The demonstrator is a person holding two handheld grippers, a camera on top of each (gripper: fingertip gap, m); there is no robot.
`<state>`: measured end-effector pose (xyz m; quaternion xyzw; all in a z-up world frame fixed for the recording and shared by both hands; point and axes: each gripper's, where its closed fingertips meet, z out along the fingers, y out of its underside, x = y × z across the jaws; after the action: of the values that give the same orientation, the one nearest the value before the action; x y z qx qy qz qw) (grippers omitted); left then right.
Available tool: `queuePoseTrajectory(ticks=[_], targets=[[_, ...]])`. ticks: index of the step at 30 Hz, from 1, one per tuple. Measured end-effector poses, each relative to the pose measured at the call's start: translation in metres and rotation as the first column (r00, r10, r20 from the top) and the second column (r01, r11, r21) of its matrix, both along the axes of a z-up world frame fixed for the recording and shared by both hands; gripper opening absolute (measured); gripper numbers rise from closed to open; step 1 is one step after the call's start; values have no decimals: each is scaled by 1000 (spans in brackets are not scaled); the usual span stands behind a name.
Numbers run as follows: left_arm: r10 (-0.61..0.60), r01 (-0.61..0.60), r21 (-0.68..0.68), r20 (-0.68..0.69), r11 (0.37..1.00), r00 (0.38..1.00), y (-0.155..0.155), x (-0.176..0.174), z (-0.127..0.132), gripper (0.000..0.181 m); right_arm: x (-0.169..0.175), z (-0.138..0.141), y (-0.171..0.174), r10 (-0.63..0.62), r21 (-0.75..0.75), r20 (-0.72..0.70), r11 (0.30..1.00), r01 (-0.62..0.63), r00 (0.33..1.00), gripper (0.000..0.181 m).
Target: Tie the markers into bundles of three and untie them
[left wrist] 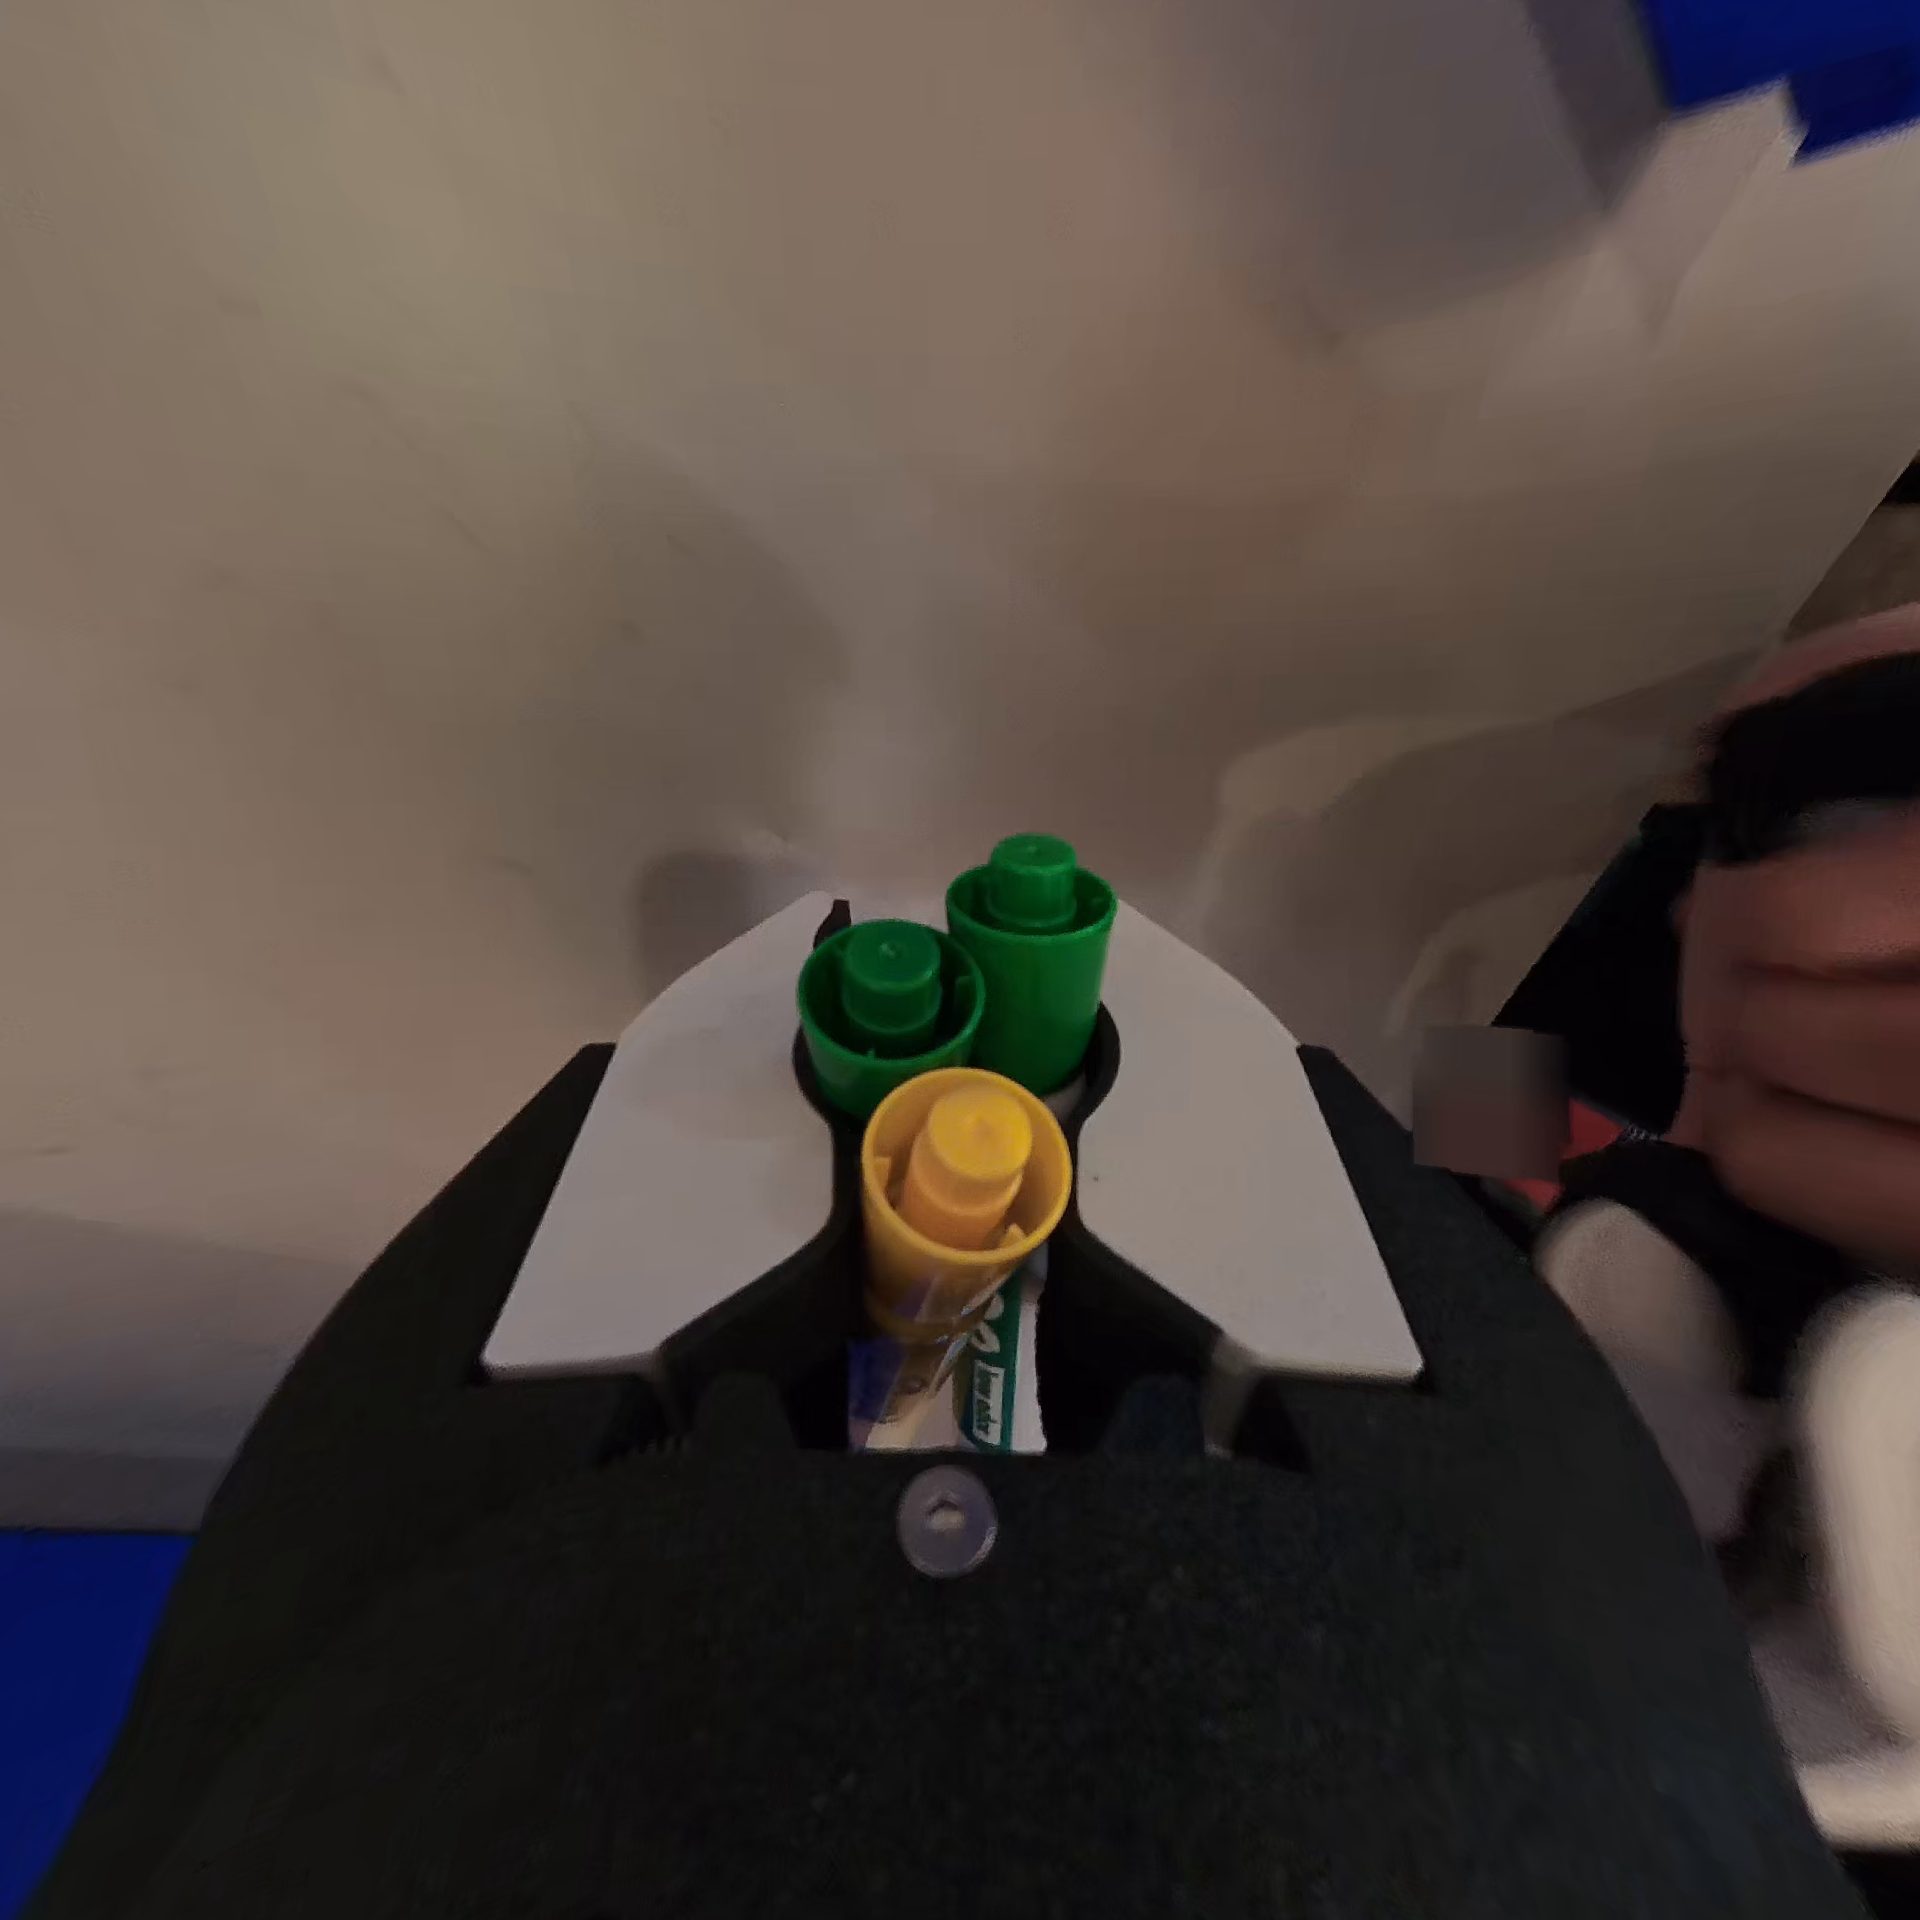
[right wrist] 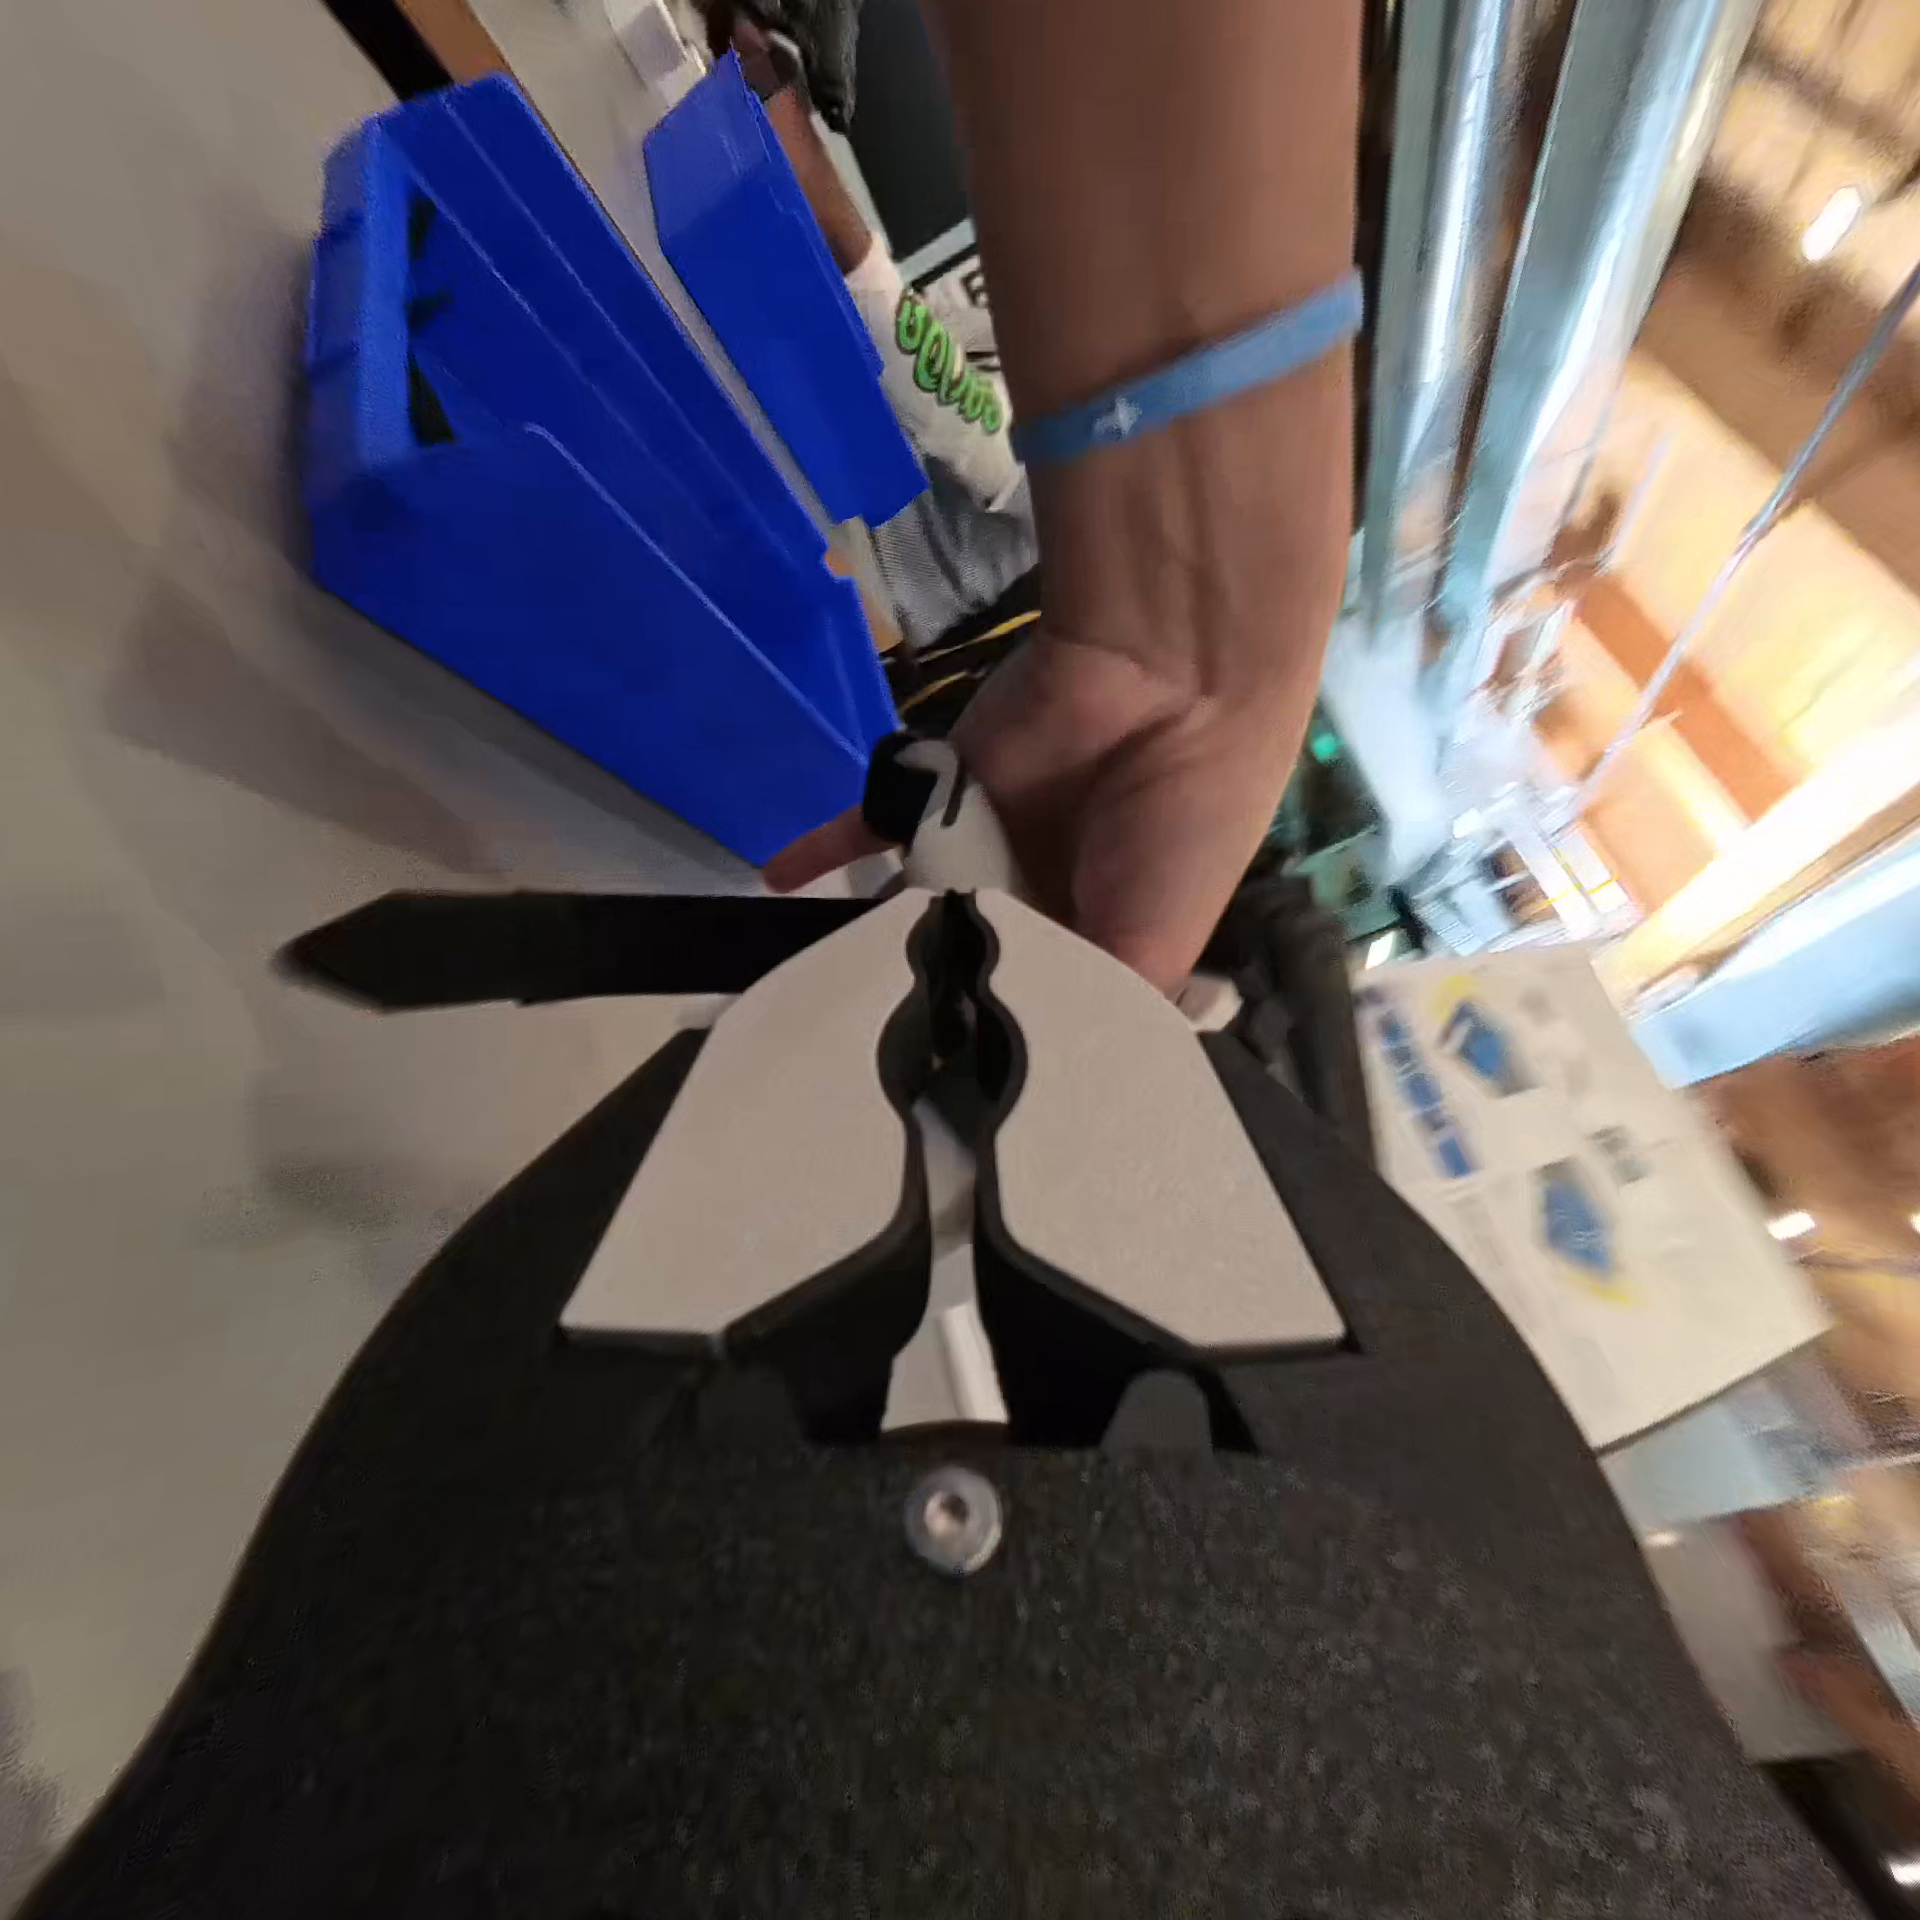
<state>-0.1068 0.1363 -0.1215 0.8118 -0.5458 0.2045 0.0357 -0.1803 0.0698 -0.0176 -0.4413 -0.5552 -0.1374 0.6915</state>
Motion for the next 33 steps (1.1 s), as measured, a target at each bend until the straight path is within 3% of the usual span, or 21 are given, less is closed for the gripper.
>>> queuePoseTrajectory(ticks=[2,5,10,13,18,26,33], targets=[[7,-7,-6,17,1000,1000,1,3,3,39,9,-6,8,-33,-86,-73,996,27,997,1],[7,-7,-26,23,1000,1000,-2,5,3,39,5,-28,14,-31,-151,-20,988,27,999,1],[-14,16,-73,32,997,999,-16,14,3,39,-27,-26,14,-14,124,213,992,-13,977,1],[-31,33,-78,31,996,999,-22,16,3,39,-43,-25,15,-28,208,337,977,-46,941,1],[-33,35,-82,29,996,999,-24,13,3,39,-35,-31,33,-176,331,500,944,1,848,1],[-28,27,-81,-14,996,1000,-19,-4,-1,39,-9,-37,36,-221,325,505,944,54,834,1],[-46,42,-66,-68,997,997,-18,-11,-11,39,-8,-53,31,-214,293,527,954,61,822,1]])
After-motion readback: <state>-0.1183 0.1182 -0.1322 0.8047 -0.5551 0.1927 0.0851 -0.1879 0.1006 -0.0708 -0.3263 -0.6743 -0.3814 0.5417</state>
